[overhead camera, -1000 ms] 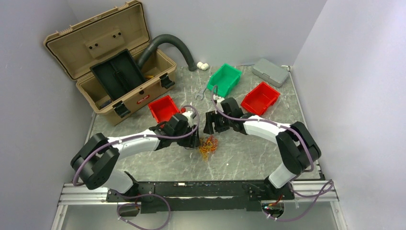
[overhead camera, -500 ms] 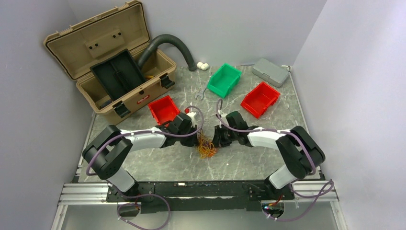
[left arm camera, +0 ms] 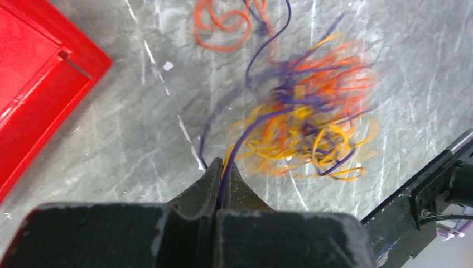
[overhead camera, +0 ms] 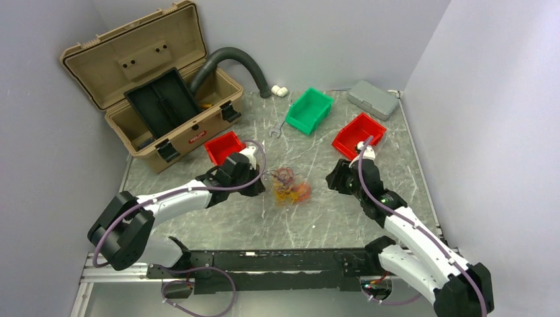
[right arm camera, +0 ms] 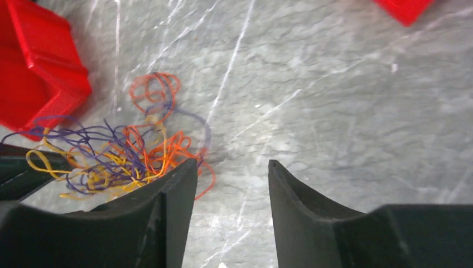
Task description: Untangle the cables
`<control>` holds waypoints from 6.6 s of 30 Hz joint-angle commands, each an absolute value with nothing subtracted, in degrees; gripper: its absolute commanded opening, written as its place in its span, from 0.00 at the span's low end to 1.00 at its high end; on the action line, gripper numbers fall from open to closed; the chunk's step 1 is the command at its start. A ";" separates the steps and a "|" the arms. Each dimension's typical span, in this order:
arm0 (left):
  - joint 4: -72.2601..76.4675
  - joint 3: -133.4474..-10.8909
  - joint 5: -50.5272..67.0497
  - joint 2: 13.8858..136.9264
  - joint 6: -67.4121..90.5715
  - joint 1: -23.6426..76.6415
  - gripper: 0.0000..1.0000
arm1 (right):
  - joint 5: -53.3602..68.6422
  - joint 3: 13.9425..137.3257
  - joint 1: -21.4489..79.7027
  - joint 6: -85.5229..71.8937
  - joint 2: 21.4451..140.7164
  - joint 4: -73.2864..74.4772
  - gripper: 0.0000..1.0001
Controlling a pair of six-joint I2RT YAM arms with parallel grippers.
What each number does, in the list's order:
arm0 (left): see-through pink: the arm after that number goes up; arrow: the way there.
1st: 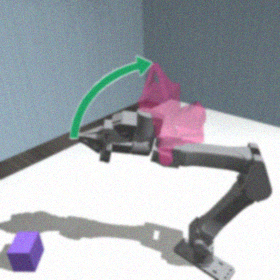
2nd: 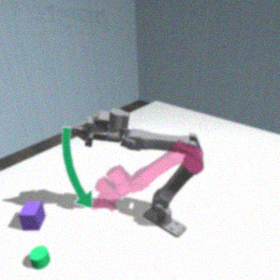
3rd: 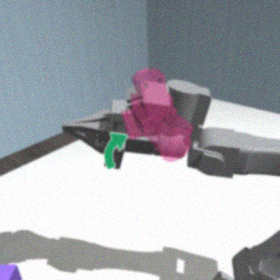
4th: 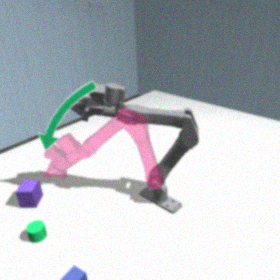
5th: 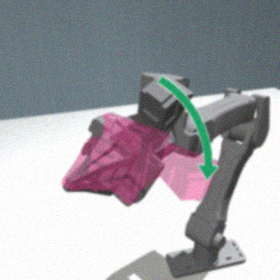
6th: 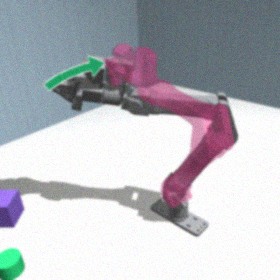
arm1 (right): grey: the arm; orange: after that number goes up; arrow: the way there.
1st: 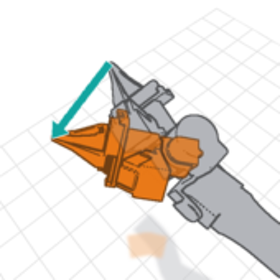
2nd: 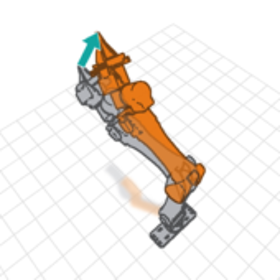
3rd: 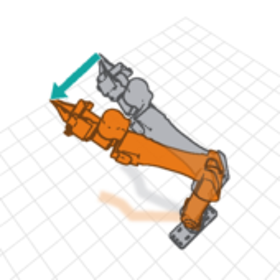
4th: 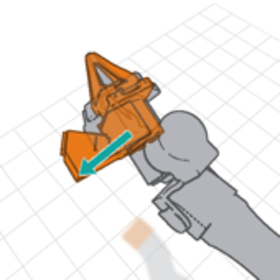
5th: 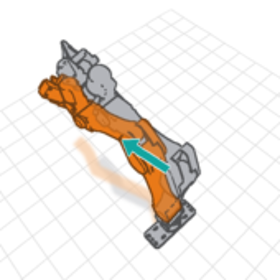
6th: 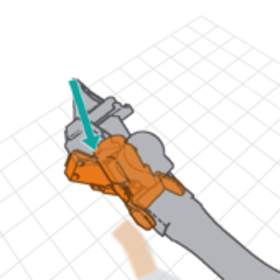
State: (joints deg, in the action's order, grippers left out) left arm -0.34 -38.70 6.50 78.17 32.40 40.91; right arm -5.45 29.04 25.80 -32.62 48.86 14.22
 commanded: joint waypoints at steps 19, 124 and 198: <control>-8.05 -41.07 8.41 70.13 26.15 40.48 0.69 | 18.74 42.12 29.30 -15.09 73.03 3.06 0.78; -14.26 -37.46 5.63 57.32 22.87 44.56 0.73 | -3.75 34.67 24.34 -30.52 45.93 25.96 0.82; -28.33 -64.04 -1.64 53.24 15.33 28.18 0.00 | -1.17 35.92 35.16 -21.46 44.49 18.20 0.87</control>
State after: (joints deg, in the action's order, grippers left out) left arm -29.80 -63.11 -5.85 53.15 15.92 28.25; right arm -16.71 33.74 35.16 -33.34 41.23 28.97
